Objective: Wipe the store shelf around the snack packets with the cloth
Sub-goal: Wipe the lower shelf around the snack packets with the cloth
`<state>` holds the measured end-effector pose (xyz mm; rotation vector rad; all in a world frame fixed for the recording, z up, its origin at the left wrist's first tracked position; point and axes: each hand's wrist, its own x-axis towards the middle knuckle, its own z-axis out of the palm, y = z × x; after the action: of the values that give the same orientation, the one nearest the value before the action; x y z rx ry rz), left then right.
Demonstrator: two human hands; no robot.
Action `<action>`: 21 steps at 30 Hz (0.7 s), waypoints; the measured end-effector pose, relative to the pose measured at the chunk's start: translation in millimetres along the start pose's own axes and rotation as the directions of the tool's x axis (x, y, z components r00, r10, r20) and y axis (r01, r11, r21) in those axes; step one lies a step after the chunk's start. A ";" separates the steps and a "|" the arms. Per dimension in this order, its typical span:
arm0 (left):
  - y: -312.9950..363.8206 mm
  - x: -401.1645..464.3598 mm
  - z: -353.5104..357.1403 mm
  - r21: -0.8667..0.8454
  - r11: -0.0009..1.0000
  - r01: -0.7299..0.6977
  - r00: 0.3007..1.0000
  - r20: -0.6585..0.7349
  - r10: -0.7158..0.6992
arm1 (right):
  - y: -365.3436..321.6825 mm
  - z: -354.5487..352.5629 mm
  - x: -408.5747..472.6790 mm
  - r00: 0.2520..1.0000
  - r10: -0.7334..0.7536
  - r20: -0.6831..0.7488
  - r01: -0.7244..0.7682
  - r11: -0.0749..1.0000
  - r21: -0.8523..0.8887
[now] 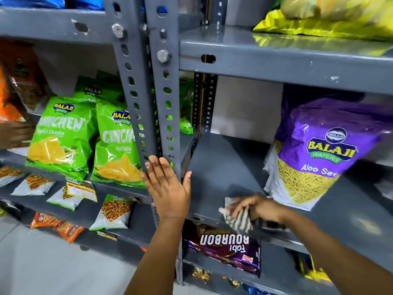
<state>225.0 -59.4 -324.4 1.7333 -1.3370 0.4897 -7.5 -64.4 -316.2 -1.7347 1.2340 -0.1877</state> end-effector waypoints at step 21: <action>69.7 -68.2 -6.9 -0.045 0.962 -0.268 0.763 0.600 0.241 | 56.2 13.6 -47.2 0.933 -0.158 -0.324 0.075 0.964 -0.256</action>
<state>138.7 -17.7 -343.7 1.8270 -2.0495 0.0976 -58.1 -20.0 -348.4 -2.0505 1.4507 -0.4430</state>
